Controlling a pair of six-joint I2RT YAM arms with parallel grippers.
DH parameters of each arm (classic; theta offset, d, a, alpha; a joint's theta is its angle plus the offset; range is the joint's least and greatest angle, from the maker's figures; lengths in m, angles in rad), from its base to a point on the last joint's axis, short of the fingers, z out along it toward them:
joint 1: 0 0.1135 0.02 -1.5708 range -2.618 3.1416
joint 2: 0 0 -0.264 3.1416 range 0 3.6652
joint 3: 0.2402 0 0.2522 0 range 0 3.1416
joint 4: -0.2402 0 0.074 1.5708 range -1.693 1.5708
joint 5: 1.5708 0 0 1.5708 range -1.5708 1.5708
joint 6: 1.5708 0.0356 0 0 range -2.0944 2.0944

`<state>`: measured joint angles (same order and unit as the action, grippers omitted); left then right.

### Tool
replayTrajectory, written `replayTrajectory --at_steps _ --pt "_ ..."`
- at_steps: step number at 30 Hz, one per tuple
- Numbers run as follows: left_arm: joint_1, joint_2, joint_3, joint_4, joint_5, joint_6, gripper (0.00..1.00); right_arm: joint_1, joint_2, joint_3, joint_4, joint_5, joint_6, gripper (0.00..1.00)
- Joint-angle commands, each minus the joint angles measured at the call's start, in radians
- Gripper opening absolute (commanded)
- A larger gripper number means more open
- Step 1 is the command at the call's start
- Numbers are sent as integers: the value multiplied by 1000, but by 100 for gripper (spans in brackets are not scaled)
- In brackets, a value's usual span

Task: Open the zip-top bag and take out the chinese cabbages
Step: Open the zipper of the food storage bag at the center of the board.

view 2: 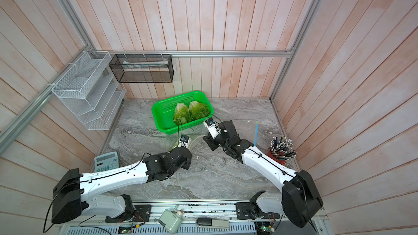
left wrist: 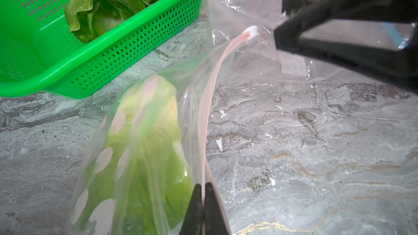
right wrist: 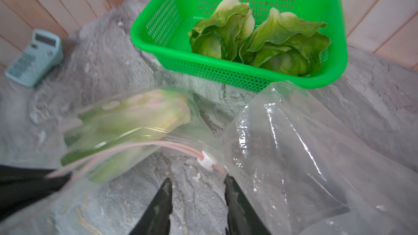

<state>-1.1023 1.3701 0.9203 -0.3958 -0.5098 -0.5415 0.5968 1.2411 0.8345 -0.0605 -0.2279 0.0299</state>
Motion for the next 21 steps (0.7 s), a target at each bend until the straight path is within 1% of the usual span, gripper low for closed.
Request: replayTrajectory --at_steps 1,3,6,10,14,17,19,21 --pt "-28 28 46 -18 -102 -84 0 -10 -61 -29 -30 -66 140 54" --pt "-31 32 36 15 -89 -75 0 -13 -89 -50 -40 -64 168 59" --pt "-33 19 0 67 -63 -68 0 -15 -123 -92 -34 -73 226 60" --pt "-33 -39 -72 156 -10 -27 0 -14 -128 -192 75 -170 383 60" --pt "-29 -103 -135 228 62 41 0 -8 -111 -273 209 -263 537 59" --pt "-24 -102 -172 285 120 68 0 34 -108 -326 317 -261 637 59" --pt "-24 -92 -171 294 136 76 0 62 -102 -327 329 -241 663 60" --pt "-24 -86 -167 297 143 84 0 77 -89 -327 344 -252 689 60"
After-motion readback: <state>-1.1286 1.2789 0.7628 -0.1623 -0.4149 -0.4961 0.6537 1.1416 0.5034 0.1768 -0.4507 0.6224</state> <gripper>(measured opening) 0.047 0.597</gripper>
